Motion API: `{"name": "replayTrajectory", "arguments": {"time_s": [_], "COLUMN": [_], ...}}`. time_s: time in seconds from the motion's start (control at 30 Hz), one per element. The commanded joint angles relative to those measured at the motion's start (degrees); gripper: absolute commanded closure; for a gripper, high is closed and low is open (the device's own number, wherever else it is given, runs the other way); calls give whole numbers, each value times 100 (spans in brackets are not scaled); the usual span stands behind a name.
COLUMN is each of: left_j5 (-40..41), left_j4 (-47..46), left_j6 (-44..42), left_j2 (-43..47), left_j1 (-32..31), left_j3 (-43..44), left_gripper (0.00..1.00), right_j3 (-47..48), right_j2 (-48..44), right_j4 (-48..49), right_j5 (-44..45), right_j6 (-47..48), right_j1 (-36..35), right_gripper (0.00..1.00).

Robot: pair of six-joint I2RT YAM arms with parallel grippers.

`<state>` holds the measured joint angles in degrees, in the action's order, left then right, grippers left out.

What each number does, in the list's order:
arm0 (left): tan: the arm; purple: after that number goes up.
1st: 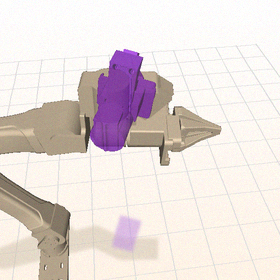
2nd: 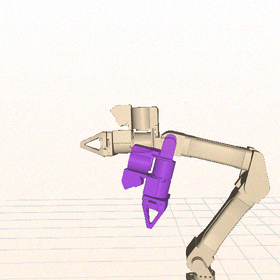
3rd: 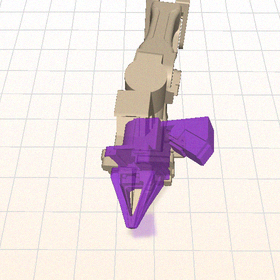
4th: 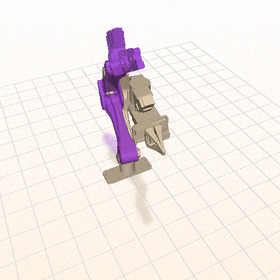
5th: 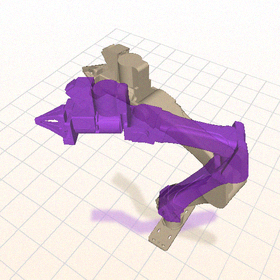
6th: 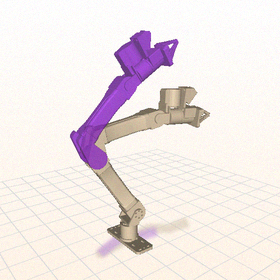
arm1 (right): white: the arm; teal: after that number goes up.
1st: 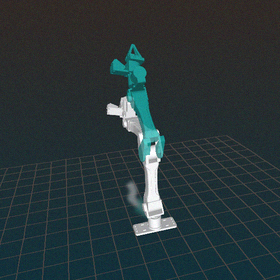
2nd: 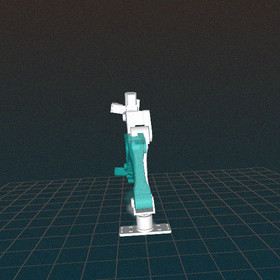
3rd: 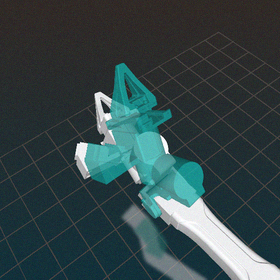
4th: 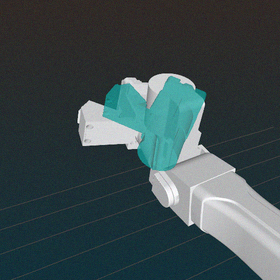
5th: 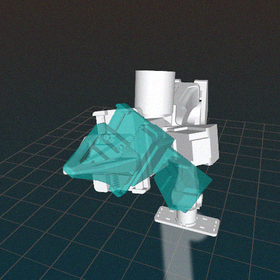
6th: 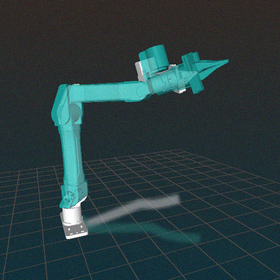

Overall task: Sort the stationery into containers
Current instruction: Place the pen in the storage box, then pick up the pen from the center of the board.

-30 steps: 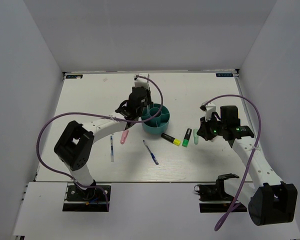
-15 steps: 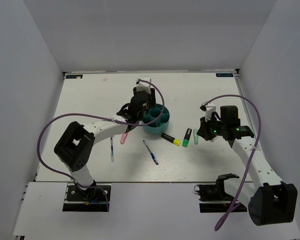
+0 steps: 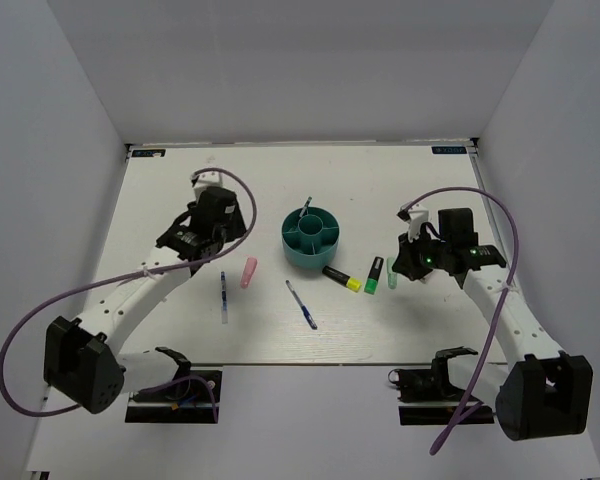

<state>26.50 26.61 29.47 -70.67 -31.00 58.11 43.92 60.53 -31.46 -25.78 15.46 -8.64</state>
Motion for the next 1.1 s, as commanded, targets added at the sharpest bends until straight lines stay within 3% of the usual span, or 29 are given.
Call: {"name": "replayTrajectory", "arguments": {"time_s": [0.0, 0.07, 0.13, 0.3, 0.53, 0.93, 1.07], "left_j5": [-872, -1199, -1410, -1841, -1850, -1544, -1481], "left_j4": [1820, 1874, 1734, 1496, 1356, 1408, 1373], "left_j6": [524, 542, 507, 480, 445, 349, 357], "left_j2": [-297, -481, -631, -869, -1238, -1985, -2091], "left_j1": [559, 866, 973, 1202, 1202, 1193, 1193], "left_j3": [-518, -651, -792, -915, -933, -660, -704], "left_gripper": [32, 32, 33, 33, 34, 47, 60], "right_j3": [353, 389, 468, 389, 389, 354, 354], "right_j2": [195, 240, 292, 196, 248, 178, 143], "right_j4": [-237, -281, -387, -334, -334, -343, -360], "right_j5": [-269, -340, -340, -305, -287, -261, -261], "right_j6": [44, 44, 44, 1, 0, 18, 0], "right_j1": [-6, -15, -23, -6, 3, 12, 29], "right_gripper": [100, 76, 64, 65, 65, 67, 67]}}
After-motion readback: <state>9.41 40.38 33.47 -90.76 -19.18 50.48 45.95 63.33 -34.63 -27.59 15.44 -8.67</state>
